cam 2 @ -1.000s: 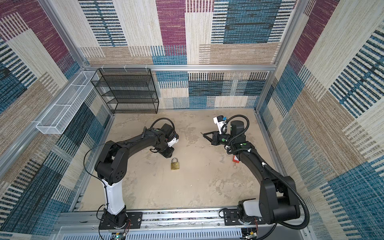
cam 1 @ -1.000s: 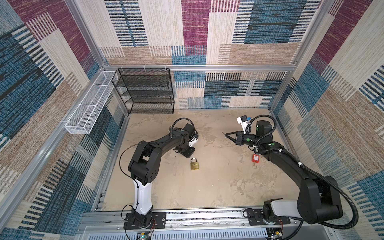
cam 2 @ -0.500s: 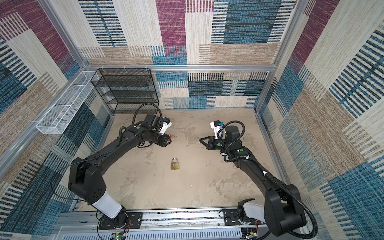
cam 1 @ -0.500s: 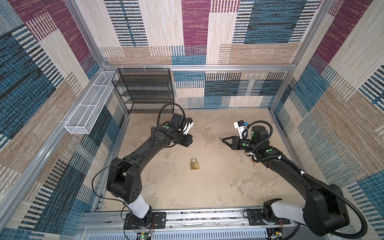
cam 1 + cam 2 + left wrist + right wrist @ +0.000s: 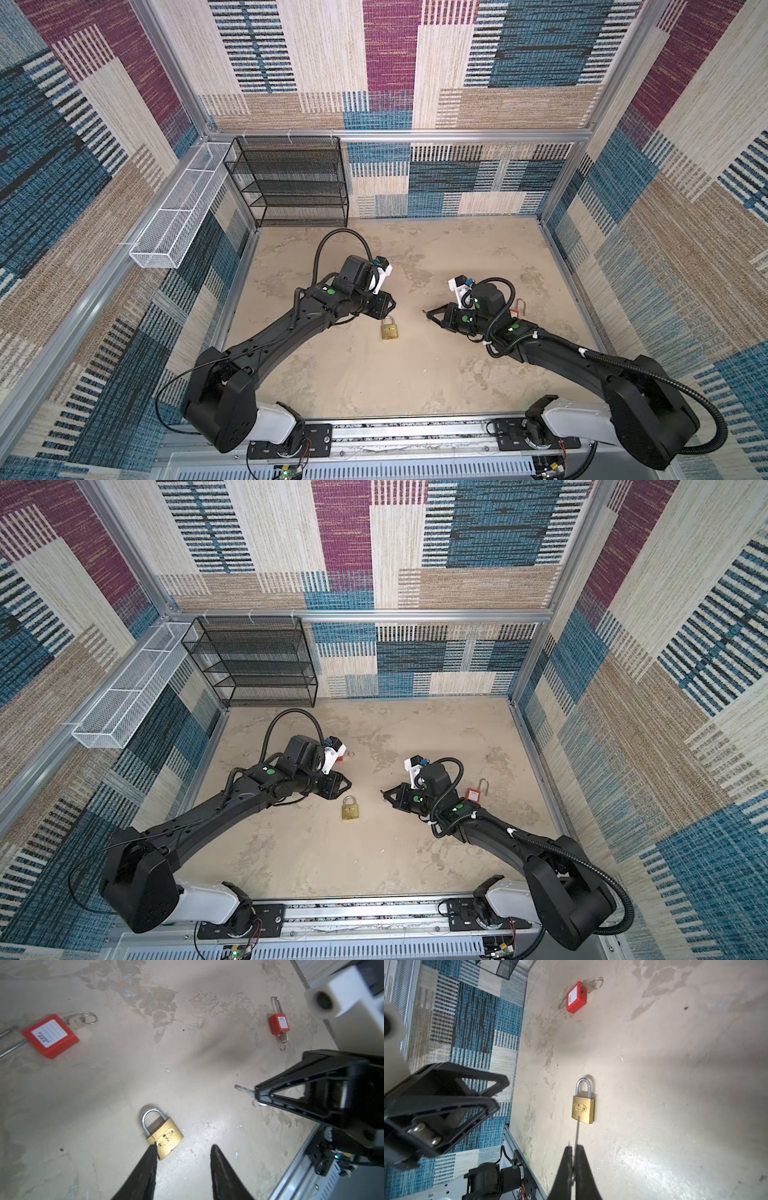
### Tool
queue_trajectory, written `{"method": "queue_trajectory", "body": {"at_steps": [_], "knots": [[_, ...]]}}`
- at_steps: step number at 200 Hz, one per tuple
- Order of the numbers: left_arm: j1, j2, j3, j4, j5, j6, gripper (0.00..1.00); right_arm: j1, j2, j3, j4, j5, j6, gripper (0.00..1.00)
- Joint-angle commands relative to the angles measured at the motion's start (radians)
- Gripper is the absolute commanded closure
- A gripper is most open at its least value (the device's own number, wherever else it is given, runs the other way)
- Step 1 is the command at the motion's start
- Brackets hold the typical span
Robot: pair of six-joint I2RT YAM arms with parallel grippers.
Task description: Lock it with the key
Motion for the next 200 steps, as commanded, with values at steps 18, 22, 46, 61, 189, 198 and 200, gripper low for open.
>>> {"method": "queue_trajectory", "body": {"at_steps": [18, 22, 46, 61, 189, 198, 200], "knots": [[-0.014, 0.035, -0.008, 0.082, 0.011, -0.109, 0.56, 0.018, 0.017, -0.056, 0.102, 0.038, 0.072, 1.0], [-0.018, 0.037, -0.011, 0.088, 0.011, -0.118, 0.56, 0.019, 0.022, -0.062, 0.11, 0.036, 0.075, 1.0], [-0.042, 0.041, -0.022, 0.116, -0.006, -0.148, 0.56, 0.032, 0.064, -0.103, 0.204, -0.001, 0.116, 1.0], [-0.048, 0.041, -0.023, 0.12, -0.017, -0.16, 0.55, 0.049, 0.095, -0.101, 0.244, -0.005, 0.139, 1.0], [-0.07, -0.037, -0.138, 0.174, -0.073, -0.183, 0.53, 0.156, 0.424, 0.021, 0.471, -0.003, 0.297, 1.0], [-0.07, -0.045, -0.138, 0.173, -0.08, -0.182, 0.53, 0.155, 0.419, 0.02, 0.465, 0.01, 0.297, 0.99], [-0.07, -0.047, -0.14, 0.173, -0.081, -0.183, 0.53, 0.156, 0.418, 0.02, 0.463, 0.013, 0.297, 0.99]]}}
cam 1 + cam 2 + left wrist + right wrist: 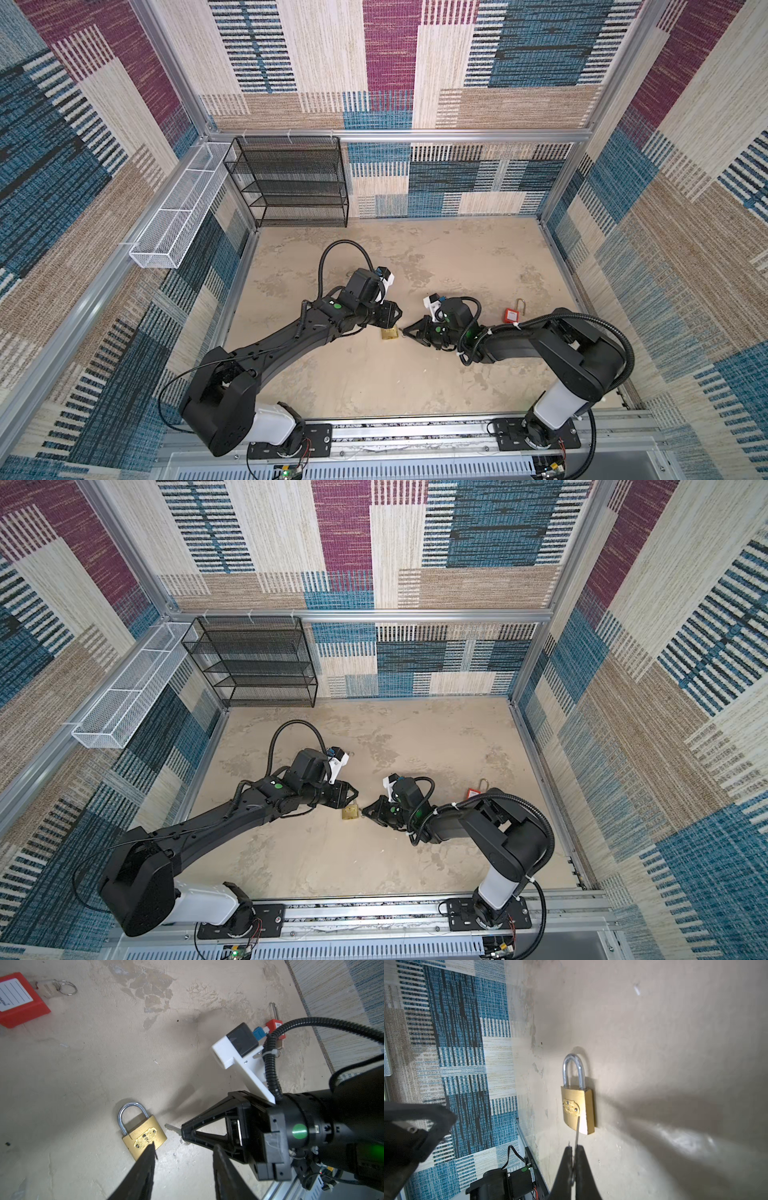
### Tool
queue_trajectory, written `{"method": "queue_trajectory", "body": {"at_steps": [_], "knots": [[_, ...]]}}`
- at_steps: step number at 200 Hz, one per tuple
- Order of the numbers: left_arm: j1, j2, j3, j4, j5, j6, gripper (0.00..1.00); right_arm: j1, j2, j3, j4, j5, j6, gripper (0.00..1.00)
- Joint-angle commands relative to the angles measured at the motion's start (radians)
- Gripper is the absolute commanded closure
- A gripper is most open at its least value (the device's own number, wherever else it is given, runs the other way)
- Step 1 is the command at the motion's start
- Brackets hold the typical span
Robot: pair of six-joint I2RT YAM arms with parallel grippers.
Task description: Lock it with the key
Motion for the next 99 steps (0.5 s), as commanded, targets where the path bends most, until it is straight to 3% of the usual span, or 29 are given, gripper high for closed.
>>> {"method": "queue_trajectory", "body": {"at_steps": [1, 99], "knots": [[-0.002, -0.021, -0.006, 0.035, -0.023, -0.014, 0.53, 0.003, -0.002, 0.008, 0.055, 0.034, 0.031, 0.99], [-0.002, -0.026, -0.055, 0.057, -0.044, -0.019, 0.52, 0.002, 0.003, 0.051, -0.021, 0.126, 0.043, 0.98]]}}
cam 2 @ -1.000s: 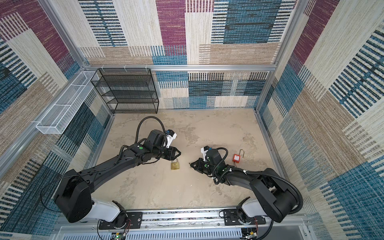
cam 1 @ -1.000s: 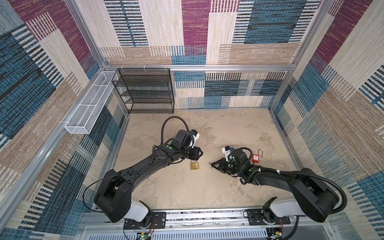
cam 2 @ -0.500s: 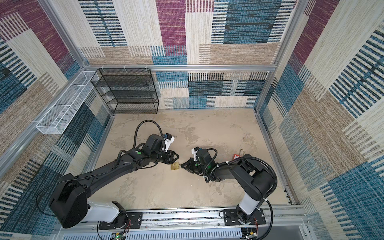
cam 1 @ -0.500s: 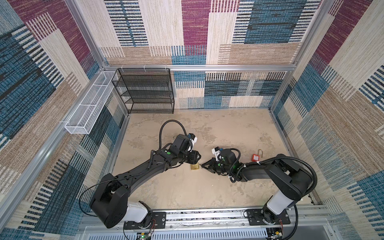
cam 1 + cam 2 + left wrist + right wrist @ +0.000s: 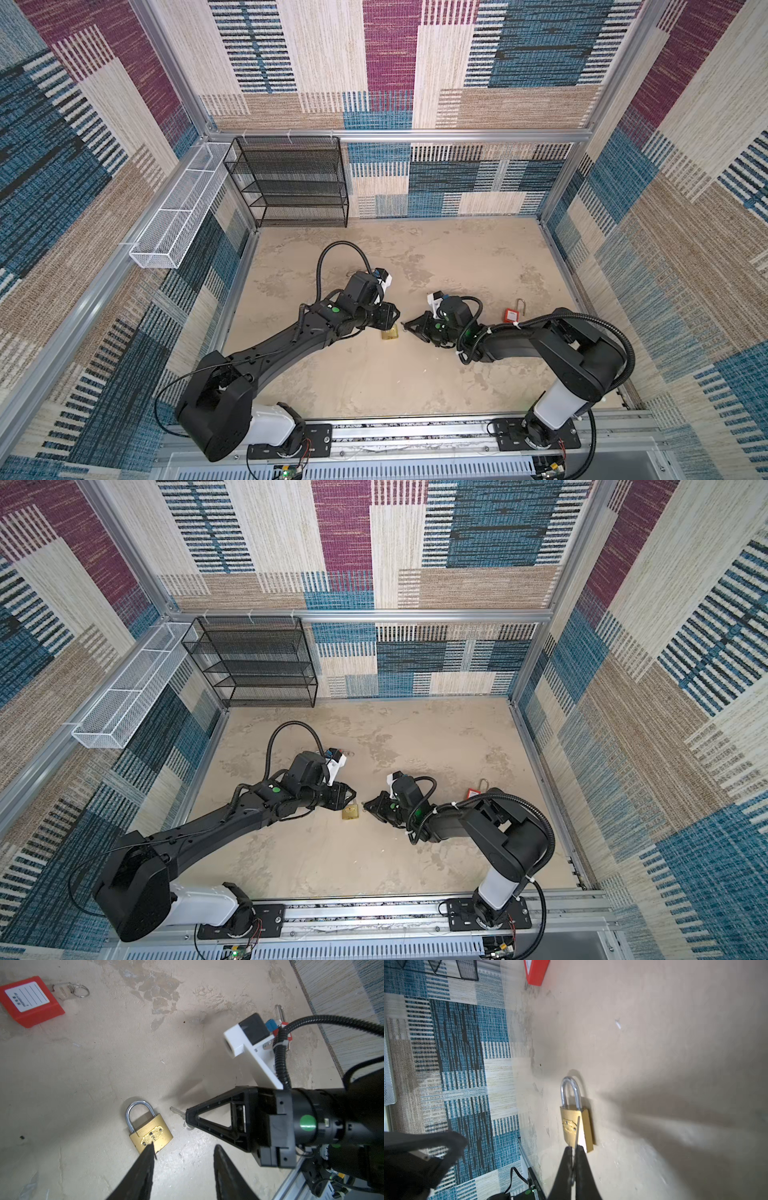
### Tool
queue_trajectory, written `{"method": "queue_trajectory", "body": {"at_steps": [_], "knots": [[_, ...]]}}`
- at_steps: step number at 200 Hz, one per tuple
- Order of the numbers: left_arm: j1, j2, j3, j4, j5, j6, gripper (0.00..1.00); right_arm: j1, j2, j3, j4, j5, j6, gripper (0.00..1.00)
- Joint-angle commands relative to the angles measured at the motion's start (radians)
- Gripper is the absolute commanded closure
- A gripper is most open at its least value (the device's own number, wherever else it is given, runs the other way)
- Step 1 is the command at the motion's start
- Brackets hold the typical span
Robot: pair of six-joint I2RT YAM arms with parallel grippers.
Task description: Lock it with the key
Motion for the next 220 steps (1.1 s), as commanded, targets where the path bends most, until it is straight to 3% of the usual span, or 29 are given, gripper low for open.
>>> {"method": "queue_trajectory", "body": {"at_steps": [1, 77, 138, 159, 220], "knots": [[0.0, -0.006, -0.014, 0.034, -0.017, -0.018, 0.52, 0.0, 0.008, 0.017, -0.013, 0.033, 0.001, 0.97], [0.0, -0.003, -0.029, 0.044, -0.02, -0.029, 0.52, 0.001, 0.057, 0.051, -0.042, 0.029, 0.009, 0.92], [0.001, 0.001, -0.016, 0.027, -0.025, -0.027, 0.52, 0.014, 0.052, 0.066, -0.104, 0.039, -0.031, 0.65], [0.003, 0.0, -0.001, 0.01, -0.029, -0.029, 0.52, 0.014, 0.029, 0.065, -0.137, 0.062, -0.045, 0.6], [0.06, -0.028, -0.006, -0.041, -0.016, -0.05, 0.51, 0.008, -0.041, 0.163, -0.352, 0.158, -0.234, 0.57]]}}
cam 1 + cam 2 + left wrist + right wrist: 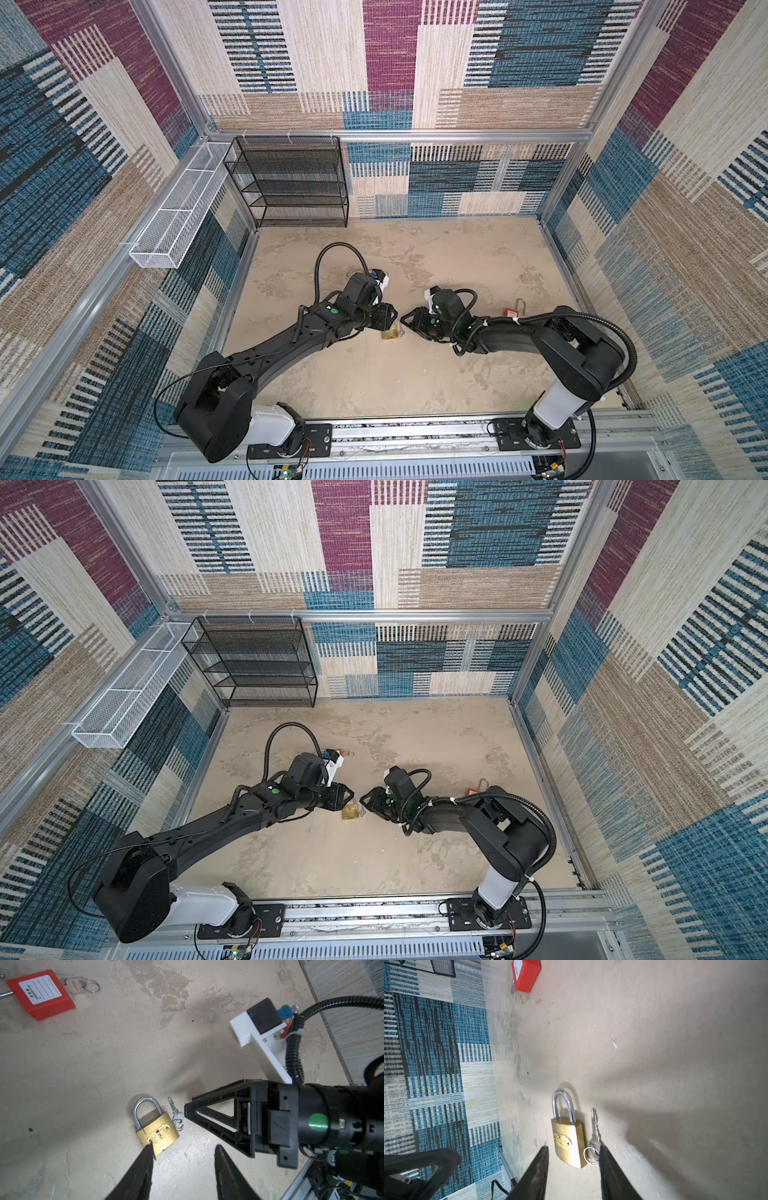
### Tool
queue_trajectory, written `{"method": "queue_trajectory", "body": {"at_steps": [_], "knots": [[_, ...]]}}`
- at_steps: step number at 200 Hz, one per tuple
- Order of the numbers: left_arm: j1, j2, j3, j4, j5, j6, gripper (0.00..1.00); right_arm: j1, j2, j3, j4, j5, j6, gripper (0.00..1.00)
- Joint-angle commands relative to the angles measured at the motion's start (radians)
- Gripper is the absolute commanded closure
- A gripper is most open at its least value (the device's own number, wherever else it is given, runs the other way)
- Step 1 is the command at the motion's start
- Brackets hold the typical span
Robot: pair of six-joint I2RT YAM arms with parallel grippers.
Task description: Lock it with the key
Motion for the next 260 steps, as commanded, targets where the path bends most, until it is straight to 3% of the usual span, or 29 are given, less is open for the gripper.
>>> {"method": "queue_trajectory", "body": {"at_steps": [1, 33, 62, 95, 125, 198, 260], "knots": [[0.034, -0.016, 0.002, -0.037, 0.004, -0.035, 0.51, -0.006, -0.029, 0.049, -0.113, 0.072, -0.124, 0.57], [0.08, -0.026, 0.005, -0.051, 0.027, -0.055, 0.51, -0.041, -0.024, 0.188, -0.272, 0.107, -0.331, 0.54], [0.158, -0.01, 0.009, -0.071, 0.068, -0.082, 0.5, -0.087, 0.072, 0.371, -0.379, 0.06, -0.484, 0.53], [0.243, 0.064, 0.04, -0.068, 0.104, -0.067, 0.5, -0.148, 0.18, 0.522, -0.423, 0.003, -0.531, 0.53], [0.263, 0.17, 0.129, -0.076, -0.056, -0.004, 0.44, -0.182, 0.243, 0.604, -0.429, -0.031, -0.566, 0.52], [0.293, 0.66, 0.638, -0.22, -0.087, 0.044, 0.38, -0.294, 0.322, 0.665, -0.4, -0.169, -0.595, 0.52], [0.294, 0.873, 0.914, -0.343, -0.11, 0.103, 0.38, -0.422, 0.307, 0.617, -0.362, -0.244, -0.611, 0.52]]}}
